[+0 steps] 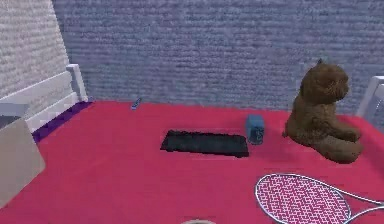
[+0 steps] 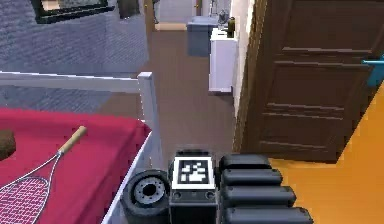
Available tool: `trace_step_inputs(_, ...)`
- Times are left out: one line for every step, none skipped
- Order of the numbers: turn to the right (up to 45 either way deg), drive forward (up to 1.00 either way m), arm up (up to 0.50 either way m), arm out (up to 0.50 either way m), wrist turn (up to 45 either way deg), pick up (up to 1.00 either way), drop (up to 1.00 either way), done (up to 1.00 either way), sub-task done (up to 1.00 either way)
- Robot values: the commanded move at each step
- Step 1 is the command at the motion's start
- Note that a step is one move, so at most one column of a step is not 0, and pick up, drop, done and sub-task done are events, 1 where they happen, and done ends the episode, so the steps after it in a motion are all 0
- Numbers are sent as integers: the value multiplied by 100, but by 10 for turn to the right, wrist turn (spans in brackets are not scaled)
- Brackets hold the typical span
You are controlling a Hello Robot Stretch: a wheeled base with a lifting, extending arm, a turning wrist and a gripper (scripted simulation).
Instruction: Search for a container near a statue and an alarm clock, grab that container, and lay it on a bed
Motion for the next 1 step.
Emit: trace_step_inputs(-450, 0, 0, 0, 0, 0, 0, 0, 0)
